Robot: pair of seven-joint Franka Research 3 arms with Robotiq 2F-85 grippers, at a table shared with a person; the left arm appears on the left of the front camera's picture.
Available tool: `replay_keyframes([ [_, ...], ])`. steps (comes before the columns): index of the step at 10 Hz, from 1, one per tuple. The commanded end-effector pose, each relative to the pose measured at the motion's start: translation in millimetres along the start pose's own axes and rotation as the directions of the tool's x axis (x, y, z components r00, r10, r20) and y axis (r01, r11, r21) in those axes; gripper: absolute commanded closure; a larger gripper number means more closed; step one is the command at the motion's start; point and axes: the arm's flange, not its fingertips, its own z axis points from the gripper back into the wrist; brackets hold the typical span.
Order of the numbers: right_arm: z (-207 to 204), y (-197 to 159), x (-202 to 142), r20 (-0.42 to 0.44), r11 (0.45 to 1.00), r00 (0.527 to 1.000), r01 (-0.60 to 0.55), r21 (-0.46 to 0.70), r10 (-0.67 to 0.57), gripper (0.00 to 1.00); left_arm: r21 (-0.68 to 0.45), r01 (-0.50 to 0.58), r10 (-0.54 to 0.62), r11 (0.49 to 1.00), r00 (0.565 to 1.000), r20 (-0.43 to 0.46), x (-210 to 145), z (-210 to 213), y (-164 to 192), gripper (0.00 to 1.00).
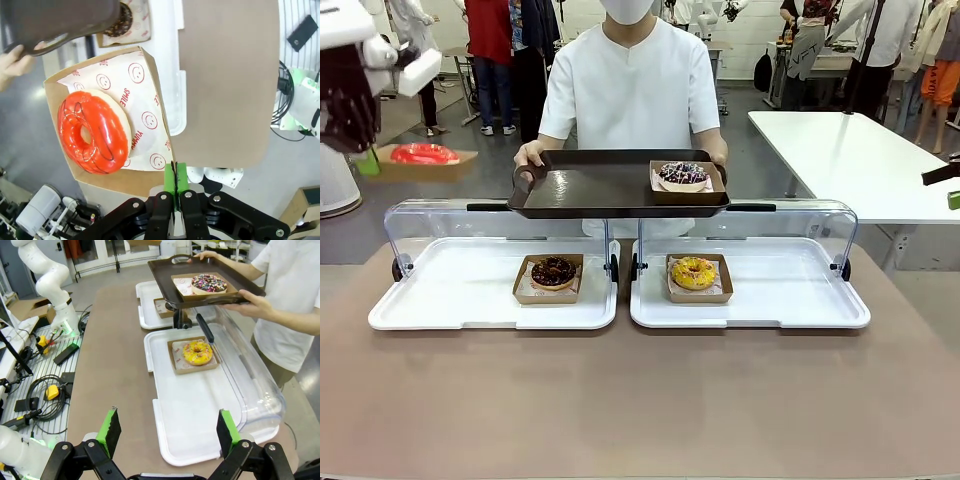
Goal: Provide the desired donut to the person.
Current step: Place the picked Paper togo box onto the Handle tray extended by the person.
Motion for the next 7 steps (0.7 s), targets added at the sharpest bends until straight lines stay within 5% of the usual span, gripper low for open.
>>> replay_keyframes([
  [1, 0, -1, -1, -0.002, 1.000, 1.000, 0.001, -0.007, -0.001, 0.00, 0.008, -0.053, 0.054, 0.999, 0.997, -0.047, 18, 34, 14, 0.99],
  [7, 0, -1, -1, -0.002, 1.000, 1.000, 0.001, -0.007, -0.001, 0.00, -0.015, 0.037, -0.038, 0.999, 0.999, -0.024, 89, 48, 51, 0.99],
])
